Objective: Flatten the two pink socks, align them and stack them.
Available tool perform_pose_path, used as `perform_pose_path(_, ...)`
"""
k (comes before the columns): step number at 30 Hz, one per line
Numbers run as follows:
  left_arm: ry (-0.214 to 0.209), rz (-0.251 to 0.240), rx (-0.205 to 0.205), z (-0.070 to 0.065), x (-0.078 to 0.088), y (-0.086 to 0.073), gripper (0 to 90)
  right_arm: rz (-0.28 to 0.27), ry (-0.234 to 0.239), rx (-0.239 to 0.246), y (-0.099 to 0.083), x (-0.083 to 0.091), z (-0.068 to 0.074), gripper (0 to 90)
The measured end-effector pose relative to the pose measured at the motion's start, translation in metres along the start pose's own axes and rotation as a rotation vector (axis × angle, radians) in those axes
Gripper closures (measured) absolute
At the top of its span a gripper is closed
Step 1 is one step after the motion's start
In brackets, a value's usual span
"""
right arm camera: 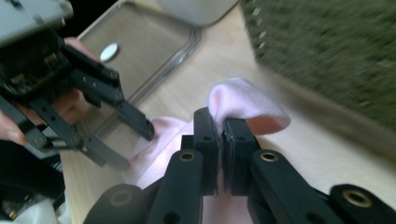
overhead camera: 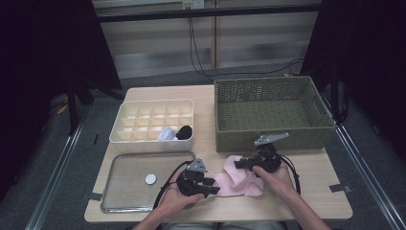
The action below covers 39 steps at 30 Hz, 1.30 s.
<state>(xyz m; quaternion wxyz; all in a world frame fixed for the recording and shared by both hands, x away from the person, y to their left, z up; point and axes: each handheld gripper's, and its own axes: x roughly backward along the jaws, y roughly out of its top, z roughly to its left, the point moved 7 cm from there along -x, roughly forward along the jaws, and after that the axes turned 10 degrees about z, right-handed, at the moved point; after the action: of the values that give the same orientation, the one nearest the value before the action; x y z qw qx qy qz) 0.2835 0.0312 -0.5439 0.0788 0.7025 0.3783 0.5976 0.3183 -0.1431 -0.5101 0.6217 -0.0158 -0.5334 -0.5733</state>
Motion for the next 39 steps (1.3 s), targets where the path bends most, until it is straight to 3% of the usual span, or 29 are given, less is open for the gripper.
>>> perform_pose_path(6,0.007,0.015,-0.001,0.000,0.001,0.000,59.8,-0.058,-0.011,-0.001,0.011,0.018,0.001,86.3)
perform_pose_path(8,-0.003,0.003,0.002,-0.001,0.002,0.003,57.3,-0.079,-0.013,0.002,0.016,0.023,0.002,86.3)
perform_pose_path(10,-0.033,-0.040,0.017,-0.002,0.009,0.009,55.0,-0.086,-0.014,0.007,0.019,0.024,0.003,86.4)
perform_pose_path(13,-0.060,-0.098,0.025,-0.007,0.020,0.019,50.4,-0.095,-0.014,0.013,0.022,0.022,0.004,86.4)
perform_pose_path(25,-0.106,-0.156,0.039,-0.010,0.014,0.043,46.3,-0.114,0.022,0.040,0.040,0.012,0.022,86.4)
perform_pose_path(29,-0.124,-0.162,0.033,-0.013,0.013,0.045,51.7,-0.111,0.033,0.048,0.041,0.008,0.026,86.4)
perform_pose_path(30,-0.094,-0.160,0.021,-0.012,0.013,0.044,58.8,-0.109,0.039,0.049,0.041,0.006,0.027,86.4)
perform_pose_path(32,-0.091,-0.151,0.031,-0.010,0.012,0.043,67.7,-0.104,0.050,0.048,0.039,0.005,0.029,86.4)
perform_pose_path(35,-0.056,-0.136,0.007,-0.006,0.012,0.041,84.3,-0.101,0.058,0.051,0.038,0.005,0.032,86.4)
perform_pose_path(39,-0.022,-0.132,0.014,0.004,0.015,0.042,89.4,-0.101,0.068,0.058,0.036,0.009,0.036,86.4)
